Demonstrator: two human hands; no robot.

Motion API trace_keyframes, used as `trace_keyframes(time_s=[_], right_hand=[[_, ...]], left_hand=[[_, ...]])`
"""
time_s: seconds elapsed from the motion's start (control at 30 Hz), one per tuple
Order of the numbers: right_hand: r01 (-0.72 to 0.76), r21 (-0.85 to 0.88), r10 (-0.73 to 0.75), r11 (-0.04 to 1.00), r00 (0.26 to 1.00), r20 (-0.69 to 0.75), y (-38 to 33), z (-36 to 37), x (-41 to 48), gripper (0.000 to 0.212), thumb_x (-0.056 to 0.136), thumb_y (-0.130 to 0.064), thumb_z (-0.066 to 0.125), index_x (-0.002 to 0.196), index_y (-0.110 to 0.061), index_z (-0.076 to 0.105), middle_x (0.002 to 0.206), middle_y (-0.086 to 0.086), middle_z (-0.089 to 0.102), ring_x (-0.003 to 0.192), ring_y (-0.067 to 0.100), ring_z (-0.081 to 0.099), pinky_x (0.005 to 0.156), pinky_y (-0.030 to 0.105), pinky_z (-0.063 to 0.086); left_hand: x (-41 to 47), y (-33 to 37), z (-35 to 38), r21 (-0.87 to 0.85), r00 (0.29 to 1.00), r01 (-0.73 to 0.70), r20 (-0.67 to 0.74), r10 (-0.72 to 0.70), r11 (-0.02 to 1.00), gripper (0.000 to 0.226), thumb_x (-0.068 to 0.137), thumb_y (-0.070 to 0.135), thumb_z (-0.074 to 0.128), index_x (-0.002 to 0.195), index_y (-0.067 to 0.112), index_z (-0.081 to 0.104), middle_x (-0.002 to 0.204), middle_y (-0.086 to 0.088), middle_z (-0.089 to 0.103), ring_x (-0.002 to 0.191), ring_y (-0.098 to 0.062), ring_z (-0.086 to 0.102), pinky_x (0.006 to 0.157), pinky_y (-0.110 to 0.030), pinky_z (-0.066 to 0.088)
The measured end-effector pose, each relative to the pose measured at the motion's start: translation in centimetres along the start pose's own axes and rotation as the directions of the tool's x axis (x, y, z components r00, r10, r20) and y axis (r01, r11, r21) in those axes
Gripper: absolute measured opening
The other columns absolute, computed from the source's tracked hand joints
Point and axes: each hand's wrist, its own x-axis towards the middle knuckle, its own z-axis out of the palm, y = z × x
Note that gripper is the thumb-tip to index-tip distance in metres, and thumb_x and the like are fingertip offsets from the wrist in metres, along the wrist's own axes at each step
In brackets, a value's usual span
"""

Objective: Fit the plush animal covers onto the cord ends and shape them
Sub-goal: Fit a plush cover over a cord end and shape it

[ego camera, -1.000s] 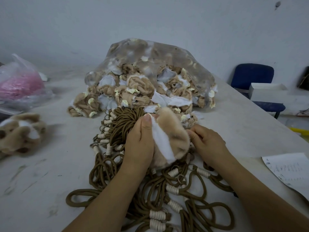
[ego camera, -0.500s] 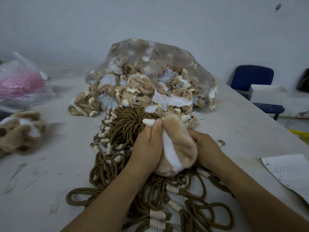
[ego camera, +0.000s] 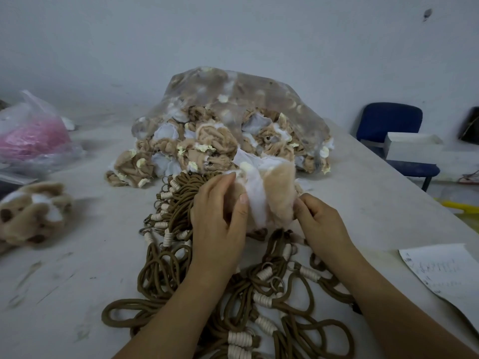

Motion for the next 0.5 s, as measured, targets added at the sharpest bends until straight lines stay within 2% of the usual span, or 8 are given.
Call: trace_keyframes(time_s=[0.07,0.13,0.2,0.27,0.33,0.4,0.5], right_hand=[[0.001,0.001,-0.001,1.0,0.997,0.079,-0.2,-0.5,0.2,0.043,0.091,-0.049,0.045,0.063,-0.017,0.052,0.059,-0.006,0.056,0.056,0.001,0.05,0.051,0.014,0.036],[0.011,-0.039,-0.004,0.999,0.987,0.161,-0.3,-1.4,0.7,0.05,0.079,-0.065,0.037,0.064,-0.021,0.056,0.063,-0.005,0.06,0.06,0.003,0.053,0.054,0.016,0.037],[0.031,-0.071,-0.019,0.997,0.985,0.17,-0.1,-2.7,1.3,0.046,0.075,-0.07,0.035,0.061,-0.031,0.055,0.063,-0.015,0.061,0.06,-0.002,0.054,0.053,0.012,0.037],[0.094,-0.137,-0.075,0.986,0.987,0.141,0.9,-3.6,1.6,0.042,0.077,-0.07,0.037,0.06,-0.035,0.053,0.063,-0.02,0.059,0.059,-0.002,0.054,0.053,0.011,0.036],[0.161,-0.279,-0.14,0.947,0.986,0.092,2.5,-4.1,1.5,0.049,0.08,-0.069,0.033,0.063,-0.027,0.053,0.058,-0.007,0.054,0.055,0.008,0.05,0.052,0.016,0.029],[0.131,-0.368,-0.128,0.92,0.991,0.032,4.1,-4.6,1.1,0.056,0.079,-0.069,0.028,0.066,-0.02,0.051,0.058,-0.004,0.051,0.059,0.017,0.049,0.055,0.026,0.033],[-0.008,-0.318,-0.006,0.948,0.999,-0.044,4.8,-5.9,0.8,0.05,0.077,-0.07,0.029,0.069,-0.024,0.049,0.063,-0.003,0.056,0.066,0.022,0.055,0.062,0.038,0.046]], left_hand=[[0.4,0.4,-0.2,-0.113,0.989,0.136,0.081,-0.127,0.984,0.031,0.098,0.052,0.042,0.121,0.035,0.054,0.121,0.017,0.054,0.117,-0.002,0.049,0.098,-0.029,0.043],[1.0,0.8,-0.3,-0.252,0.946,0.299,0.205,-0.252,0.92,0.031,0.093,0.055,0.044,0.106,0.036,0.064,0.102,0.014,0.063,0.096,-0.004,0.059,0.078,-0.024,0.048],[1.5,1.3,0.0,-0.275,0.924,0.352,0.254,-0.286,0.895,0.025,0.094,0.047,0.049,0.081,0.032,0.064,0.075,0.015,0.061,0.069,0.0,0.056,0.059,-0.016,0.042],[1.7,1.5,0.6,-0.242,0.915,0.364,0.274,-0.297,0.899,0.027,0.096,0.04,0.053,0.076,0.023,0.061,0.06,0.018,0.055,0.053,0.005,0.048,0.047,-0.01,0.036],[2.1,1.5,1.0,-0.211,0.911,0.379,0.255,-0.324,0.901,0.031,0.095,0.04,0.055,0.076,0.017,0.059,0.054,0.017,0.049,0.047,0.004,0.042,0.043,-0.01,0.033],[2.7,1.3,1.1,-0.21,0.911,0.405,0.177,-0.372,0.89,0.032,0.095,0.041,0.055,0.071,0.019,0.055,0.051,0.016,0.045,0.044,0.002,0.038,0.04,-0.011,0.031],[2.6,0.7,1.3,-0.127,0.94,0.336,0.111,-0.323,0.933,0.031,0.095,0.04,0.054,0.072,0.02,0.054,0.058,0.013,0.045,0.049,0.001,0.041,0.044,-0.011,0.033]])
